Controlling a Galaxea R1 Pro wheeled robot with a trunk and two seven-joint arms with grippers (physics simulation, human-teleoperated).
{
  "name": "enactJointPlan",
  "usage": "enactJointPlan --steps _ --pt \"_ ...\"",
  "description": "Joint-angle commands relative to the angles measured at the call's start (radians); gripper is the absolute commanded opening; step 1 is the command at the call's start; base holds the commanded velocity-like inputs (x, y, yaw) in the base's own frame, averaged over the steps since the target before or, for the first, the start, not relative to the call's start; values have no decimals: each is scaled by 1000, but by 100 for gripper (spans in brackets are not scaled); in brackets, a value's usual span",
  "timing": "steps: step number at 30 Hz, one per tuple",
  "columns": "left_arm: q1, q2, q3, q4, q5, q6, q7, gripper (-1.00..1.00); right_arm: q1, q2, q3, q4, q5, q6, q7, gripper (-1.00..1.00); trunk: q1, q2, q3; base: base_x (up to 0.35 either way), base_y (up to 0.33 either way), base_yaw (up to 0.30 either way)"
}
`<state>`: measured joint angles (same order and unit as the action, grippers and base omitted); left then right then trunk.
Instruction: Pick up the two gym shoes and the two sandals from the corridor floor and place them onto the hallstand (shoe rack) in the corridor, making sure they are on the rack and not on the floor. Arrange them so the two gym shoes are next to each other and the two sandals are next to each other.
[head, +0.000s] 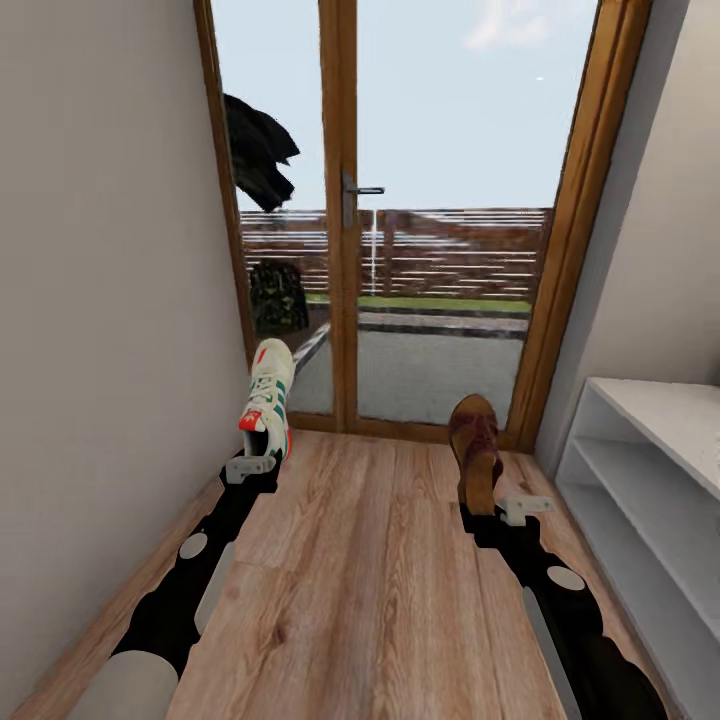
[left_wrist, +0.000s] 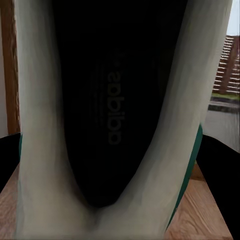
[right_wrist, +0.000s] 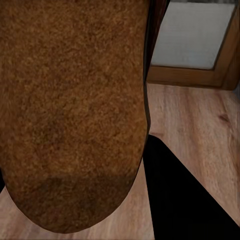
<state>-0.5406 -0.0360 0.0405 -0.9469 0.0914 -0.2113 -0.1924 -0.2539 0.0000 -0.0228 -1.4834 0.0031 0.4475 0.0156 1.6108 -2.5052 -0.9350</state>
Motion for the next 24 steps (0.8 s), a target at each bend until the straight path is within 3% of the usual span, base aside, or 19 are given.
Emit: enactJointPlan --steps 1,6,17,24 --pt "0 -1 4 0 9 0 -9 -100 -1 0 0 -1 -3 7 0 -100 0 0 -1 151 293 -290" --pt "0 -1 4 0 9 0 -9 -100 -1 0 0 -1 -3 7 0 -100 0 0 1 157 293 -233" --pt "0 -1 4 0 9 0 -9 -100 -1 0 -1 0 -3 7 0 -100 0 0 1 171 261 -19" --pt "0 -1 4 1 9 0 -9 -100 -1 0 -1 1 -3 7 -1 -100 0 0 1 47 49 0"
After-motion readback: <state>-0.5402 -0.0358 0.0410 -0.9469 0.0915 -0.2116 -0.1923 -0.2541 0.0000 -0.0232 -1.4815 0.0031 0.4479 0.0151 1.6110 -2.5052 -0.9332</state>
